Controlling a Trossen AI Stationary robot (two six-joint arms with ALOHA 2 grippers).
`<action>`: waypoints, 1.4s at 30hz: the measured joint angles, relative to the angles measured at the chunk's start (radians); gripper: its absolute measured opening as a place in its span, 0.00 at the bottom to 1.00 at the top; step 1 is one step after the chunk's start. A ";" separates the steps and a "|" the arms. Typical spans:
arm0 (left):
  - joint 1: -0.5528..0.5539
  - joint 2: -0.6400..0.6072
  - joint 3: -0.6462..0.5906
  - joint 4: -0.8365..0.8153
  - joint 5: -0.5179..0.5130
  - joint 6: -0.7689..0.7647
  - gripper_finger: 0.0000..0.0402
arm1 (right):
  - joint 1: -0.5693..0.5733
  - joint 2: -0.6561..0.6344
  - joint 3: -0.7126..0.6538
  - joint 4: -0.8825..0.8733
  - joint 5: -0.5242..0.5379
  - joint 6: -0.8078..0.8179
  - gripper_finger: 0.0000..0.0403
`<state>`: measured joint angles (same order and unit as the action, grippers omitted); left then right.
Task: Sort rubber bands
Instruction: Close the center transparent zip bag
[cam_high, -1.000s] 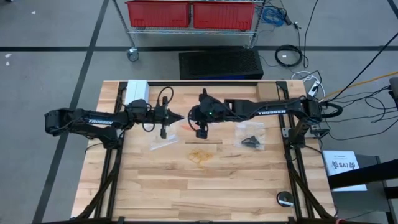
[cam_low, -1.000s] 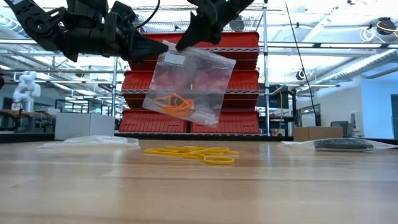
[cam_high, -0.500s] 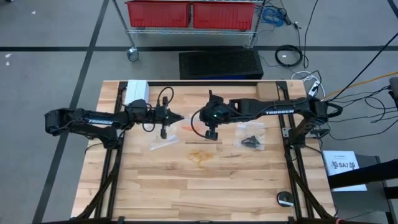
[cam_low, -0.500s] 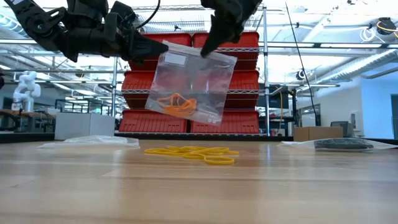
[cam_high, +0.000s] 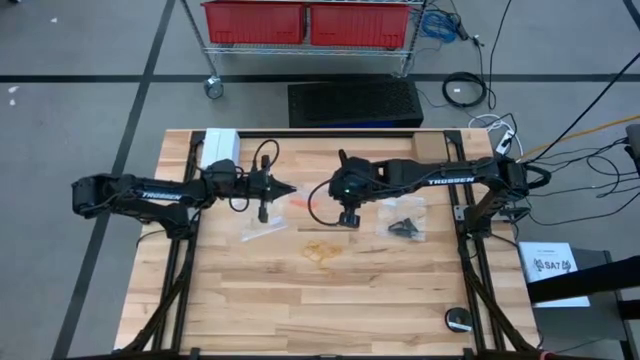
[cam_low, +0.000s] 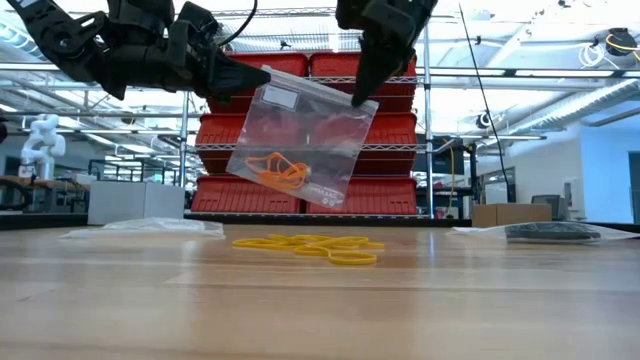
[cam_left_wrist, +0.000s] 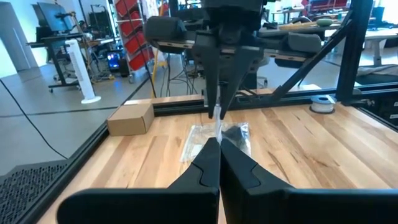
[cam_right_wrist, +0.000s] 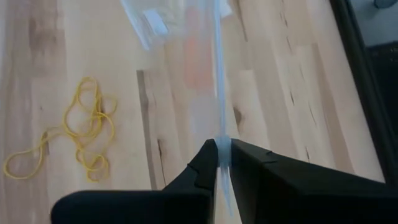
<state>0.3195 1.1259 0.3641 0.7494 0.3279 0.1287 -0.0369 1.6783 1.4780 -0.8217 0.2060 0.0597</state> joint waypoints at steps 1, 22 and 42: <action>0.000 0.000 0.000 0.000 0.000 0.000 0.00 | 0.000 0.000 0.000 -0.010 0.006 0.003 0.03; 0.000 -0.002 0.000 -0.008 -0.009 -0.003 0.00 | 0.012 -0.003 -0.003 -0.064 0.116 0.034 0.44; -0.169 0.074 0.109 0.005 -0.082 -0.141 0.02 | 0.185 -0.272 0.000 -0.235 0.269 0.250 0.27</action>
<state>0.1503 1.1998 0.4730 0.7544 0.2459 -0.0123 0.1485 1.4062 1.4784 -1.0570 0.4751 0.3094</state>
